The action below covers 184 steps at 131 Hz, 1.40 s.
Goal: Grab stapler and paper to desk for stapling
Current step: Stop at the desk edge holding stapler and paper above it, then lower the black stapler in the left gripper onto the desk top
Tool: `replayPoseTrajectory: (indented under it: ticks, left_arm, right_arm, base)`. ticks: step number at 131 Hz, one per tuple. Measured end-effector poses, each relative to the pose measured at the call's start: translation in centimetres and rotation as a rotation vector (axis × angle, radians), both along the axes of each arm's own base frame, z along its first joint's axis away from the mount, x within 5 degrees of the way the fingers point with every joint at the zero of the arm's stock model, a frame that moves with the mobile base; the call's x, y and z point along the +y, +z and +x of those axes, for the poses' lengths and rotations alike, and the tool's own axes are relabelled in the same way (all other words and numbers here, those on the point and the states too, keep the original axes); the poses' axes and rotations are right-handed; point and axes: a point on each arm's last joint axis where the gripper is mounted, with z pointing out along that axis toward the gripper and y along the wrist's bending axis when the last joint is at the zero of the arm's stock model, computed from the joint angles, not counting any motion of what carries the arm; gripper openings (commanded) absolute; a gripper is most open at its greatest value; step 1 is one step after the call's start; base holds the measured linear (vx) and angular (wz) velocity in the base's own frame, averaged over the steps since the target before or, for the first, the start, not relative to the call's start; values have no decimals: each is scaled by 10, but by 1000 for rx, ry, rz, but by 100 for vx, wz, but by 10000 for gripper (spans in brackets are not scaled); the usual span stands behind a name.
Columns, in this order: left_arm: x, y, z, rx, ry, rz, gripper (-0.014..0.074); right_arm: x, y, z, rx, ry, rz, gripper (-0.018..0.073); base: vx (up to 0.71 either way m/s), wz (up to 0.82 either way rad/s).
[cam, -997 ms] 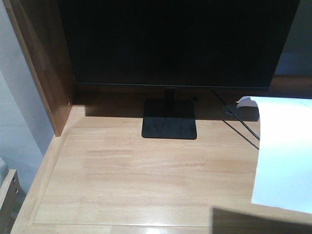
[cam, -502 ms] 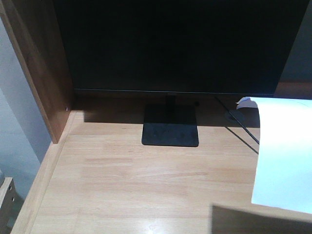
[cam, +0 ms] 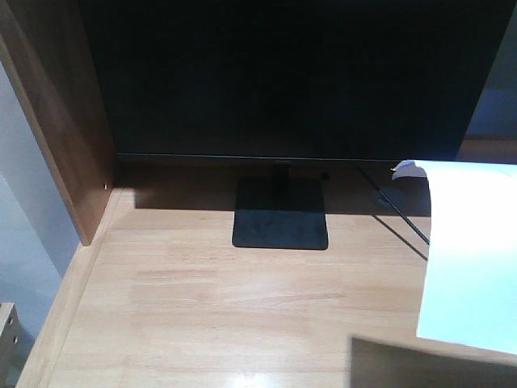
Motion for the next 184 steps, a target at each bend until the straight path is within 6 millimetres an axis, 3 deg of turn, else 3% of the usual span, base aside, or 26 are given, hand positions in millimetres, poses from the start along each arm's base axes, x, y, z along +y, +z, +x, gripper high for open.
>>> replayPoseTrajectory:
  ticks: [163,184]
  left_arm:
    - [0,0,0,-3,1,-1,-6]
    - [-8,3,13,3,2,17,-6]
  right_arm:
    - [0,0,0,0,0,0,-7]
    - [0,0,0,0,0,0,-7]
  base:
    - [0,0]
    - [0,0]
